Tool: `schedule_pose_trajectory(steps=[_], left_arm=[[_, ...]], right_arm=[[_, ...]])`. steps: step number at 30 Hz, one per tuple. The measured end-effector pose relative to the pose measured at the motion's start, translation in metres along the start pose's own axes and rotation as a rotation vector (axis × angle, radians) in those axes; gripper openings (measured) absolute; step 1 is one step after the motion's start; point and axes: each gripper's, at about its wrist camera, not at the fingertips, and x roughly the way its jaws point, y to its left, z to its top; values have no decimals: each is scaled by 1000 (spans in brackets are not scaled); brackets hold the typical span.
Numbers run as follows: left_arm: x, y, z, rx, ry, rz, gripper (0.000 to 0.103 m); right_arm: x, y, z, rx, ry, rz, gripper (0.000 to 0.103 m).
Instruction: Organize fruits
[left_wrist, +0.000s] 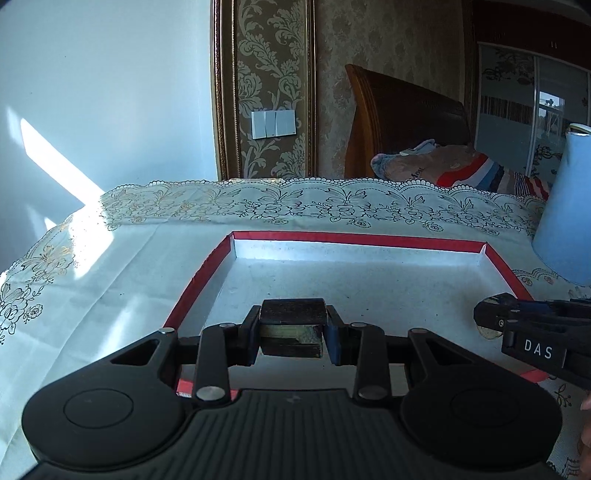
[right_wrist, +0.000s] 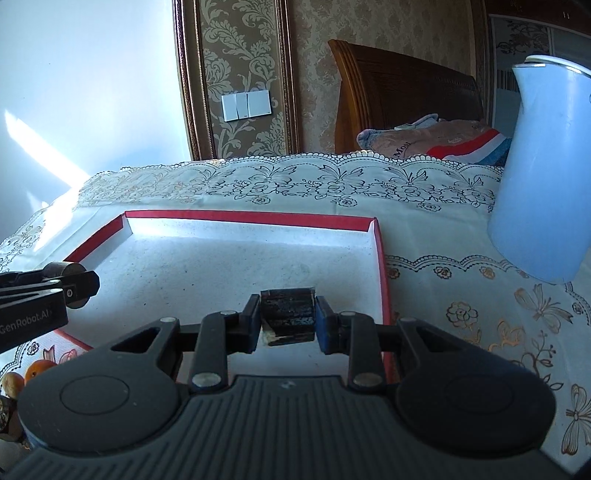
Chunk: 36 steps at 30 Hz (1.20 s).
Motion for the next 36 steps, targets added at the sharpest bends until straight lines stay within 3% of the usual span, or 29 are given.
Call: schedule_pose_trajectory(steps=[10,18,28,32,34,36], left_arm=[[41,-4,7,0,86,-13,34],[54,-4,6,-5,129,1,34],[53,-1,5,-14,124,17,37],[48,0,6,-26,96,31,54],[46,0,6,-19,84,39,54],[46,-1,6,-15,83,38,55]], right_arm=[[37,7,12,-12,46,-11,28],[41,10,12,-34,39,-34,28],[41,7,13,-19,35,-41,28],[39,6,13,-15,26,-53,39],[39,5,13,-14,25,-56,40],[38,5,13,-12,23,-60,49]])
